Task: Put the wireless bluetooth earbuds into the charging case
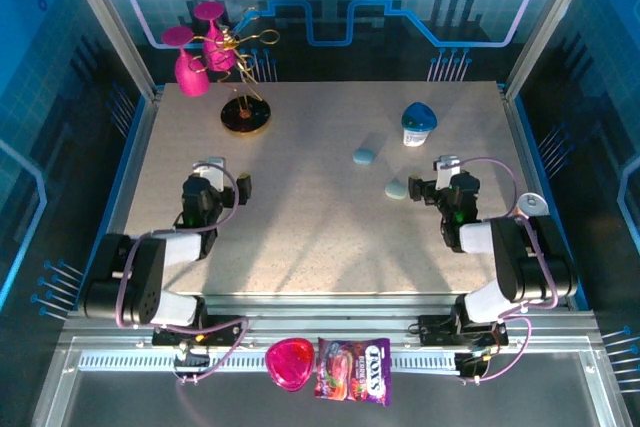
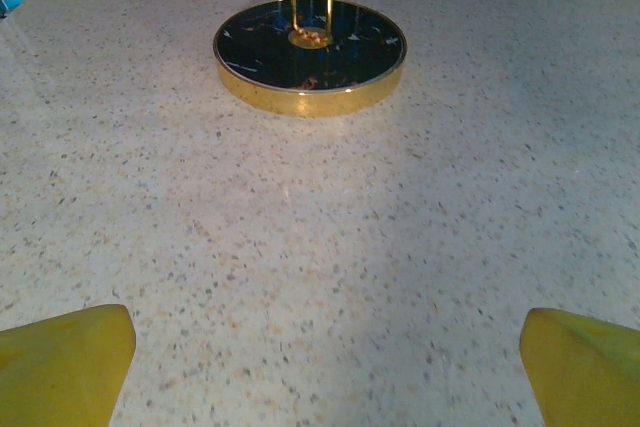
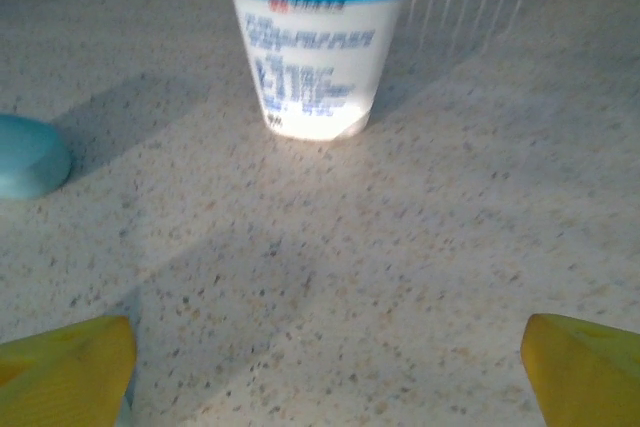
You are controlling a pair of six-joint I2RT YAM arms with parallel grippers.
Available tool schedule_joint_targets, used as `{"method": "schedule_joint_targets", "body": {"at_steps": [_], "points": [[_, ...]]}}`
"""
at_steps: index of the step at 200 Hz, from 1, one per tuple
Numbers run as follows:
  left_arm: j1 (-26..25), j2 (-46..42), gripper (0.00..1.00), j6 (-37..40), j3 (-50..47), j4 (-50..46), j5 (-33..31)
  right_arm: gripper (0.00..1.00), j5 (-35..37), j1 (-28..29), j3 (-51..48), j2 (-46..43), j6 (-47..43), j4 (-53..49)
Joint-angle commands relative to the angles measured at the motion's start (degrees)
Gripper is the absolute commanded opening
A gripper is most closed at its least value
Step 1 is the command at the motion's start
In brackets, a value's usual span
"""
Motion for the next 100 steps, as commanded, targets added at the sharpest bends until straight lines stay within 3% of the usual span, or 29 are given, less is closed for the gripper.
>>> {"method": "schedule_joint_targets", "body": {"at_steps": [1,32,100], "points": [[1.34,3.57,0.99,-1.80,1.79,5.56,3.12,1.00,-3.30,-0.60,0.65,0.85,0.34,6.12],[2.58,7.74,0.99,-2.89,2.89,7.28,3.25,1.00,-3.80,-0.57,1.44,0.57,0.04,3.99],[2.40,7.46,0.99,-2.74,2.90,6.69,2.87,1.00,-3.55,-0.55,1.44,0.76,-0.03,4.39]]}}
